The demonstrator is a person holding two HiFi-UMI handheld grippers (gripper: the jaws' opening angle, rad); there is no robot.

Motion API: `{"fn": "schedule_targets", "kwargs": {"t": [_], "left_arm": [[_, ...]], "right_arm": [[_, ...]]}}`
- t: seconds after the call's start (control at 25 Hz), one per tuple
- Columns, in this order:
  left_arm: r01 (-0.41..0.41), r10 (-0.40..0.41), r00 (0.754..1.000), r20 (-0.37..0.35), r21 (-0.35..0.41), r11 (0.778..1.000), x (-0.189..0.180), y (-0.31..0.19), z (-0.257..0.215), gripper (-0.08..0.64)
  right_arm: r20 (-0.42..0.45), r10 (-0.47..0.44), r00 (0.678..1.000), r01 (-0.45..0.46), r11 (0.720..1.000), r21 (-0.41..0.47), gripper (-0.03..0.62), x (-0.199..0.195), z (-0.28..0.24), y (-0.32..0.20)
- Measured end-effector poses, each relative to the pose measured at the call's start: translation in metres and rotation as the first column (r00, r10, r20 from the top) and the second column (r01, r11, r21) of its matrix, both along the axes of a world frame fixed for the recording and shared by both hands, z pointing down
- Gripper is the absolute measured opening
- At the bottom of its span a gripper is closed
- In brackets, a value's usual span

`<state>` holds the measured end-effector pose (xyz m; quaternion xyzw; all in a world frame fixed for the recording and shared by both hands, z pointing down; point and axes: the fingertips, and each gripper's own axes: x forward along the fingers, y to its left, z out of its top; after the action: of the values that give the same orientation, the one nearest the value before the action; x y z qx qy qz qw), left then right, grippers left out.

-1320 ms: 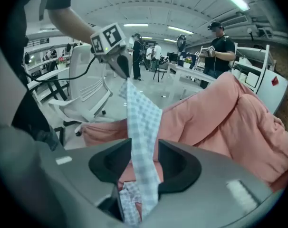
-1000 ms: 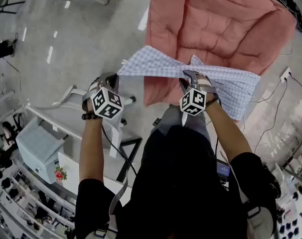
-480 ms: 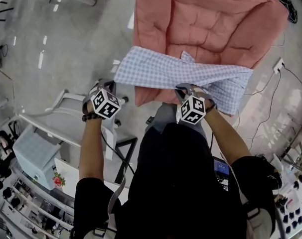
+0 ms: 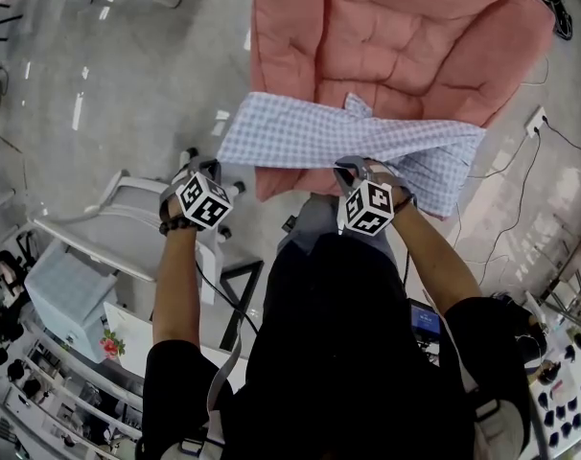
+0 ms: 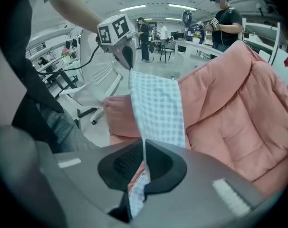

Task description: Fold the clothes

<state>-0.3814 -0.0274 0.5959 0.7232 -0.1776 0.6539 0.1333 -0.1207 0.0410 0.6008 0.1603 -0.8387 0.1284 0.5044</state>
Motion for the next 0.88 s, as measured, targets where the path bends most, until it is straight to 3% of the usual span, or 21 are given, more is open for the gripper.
{"fn": "schedule_targets", "kwargs": {"t": [0.48, 0.88], "left_arm": [[0.047, -0.041, 0.998, -0.039, 0.173, 0.984, 0.011, -0.069, -0.058, 0.011], [0.012, -0.007, 1.000, -0.022, 0.266, 0.964, 0.013, -0.057, -0.117, 0.011]], "right_arm": [[0.019, 0.033, 0.999, -0.037, 0.974, 0.224, 0.012, 0.029, -0.061, -0.124], [0.080, 0.016, 0.997, -0.038, 0.962, 0.271, 0.012, 0.035, -0.113, -0.109]]}}
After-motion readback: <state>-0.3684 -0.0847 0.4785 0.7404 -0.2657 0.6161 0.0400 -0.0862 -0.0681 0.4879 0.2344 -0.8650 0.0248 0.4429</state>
